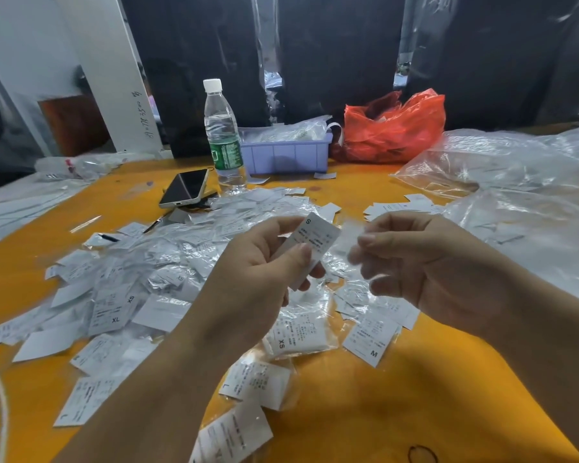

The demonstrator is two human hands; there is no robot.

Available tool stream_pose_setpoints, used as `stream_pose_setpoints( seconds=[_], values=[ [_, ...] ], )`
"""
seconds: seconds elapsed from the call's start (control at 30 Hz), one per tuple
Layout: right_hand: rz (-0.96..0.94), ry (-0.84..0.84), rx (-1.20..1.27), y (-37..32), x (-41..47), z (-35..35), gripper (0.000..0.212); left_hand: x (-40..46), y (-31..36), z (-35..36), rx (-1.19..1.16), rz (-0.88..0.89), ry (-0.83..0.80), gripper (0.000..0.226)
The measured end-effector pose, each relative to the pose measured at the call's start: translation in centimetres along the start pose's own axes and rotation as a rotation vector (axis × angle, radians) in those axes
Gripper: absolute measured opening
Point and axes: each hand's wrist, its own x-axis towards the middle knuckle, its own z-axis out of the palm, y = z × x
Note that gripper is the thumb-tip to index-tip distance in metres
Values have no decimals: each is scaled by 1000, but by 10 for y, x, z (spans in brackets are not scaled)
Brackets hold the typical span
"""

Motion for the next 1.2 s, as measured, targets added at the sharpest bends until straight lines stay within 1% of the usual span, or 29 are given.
stream_pose_setpoints(
  seconds=[0.03, 0.2, 0.37, 0.47, 0.67, 0.83, 1.03, 1.13, 1.2],
  values=[
    [2, 1, -7, 1, 0, 1, 13, 0, 0, 0, 16, 10, -8, 16],
    [-19, 38, -51, 4, 1, 3, 12, -1, 1, 0, 34, -20, -27, 19],
    [-44, 16, -91, 5, 0, 5, 12, -1, 1, 1, 40, -62, -40, 18],
    [-40, 9, -120, 5, -1, 6, 16, -1, 2, 1, 47, -73, -63, 19],
    [-59, -22, -186, 5, -2, 7, 21, -2, 2, 3, 84, -57, -88, 11],
    [-81, 9, -185, 5, -2, 7, 19, -2, 3, 0, 100, 3, -47, 11],
    [-84, 50, -237, 5, -1, 5, 28, 1, 3, -7, -73, -70, -20, 19],
    [-92, 32, -237, 5, -1, 4, 24, 1, 3, -6, -86, -79, -20, 20],
    [-96, 6, -215, 5, -1, 5, 25, 0, 4, -5, -73, -78, -24, 20]
  ],
)
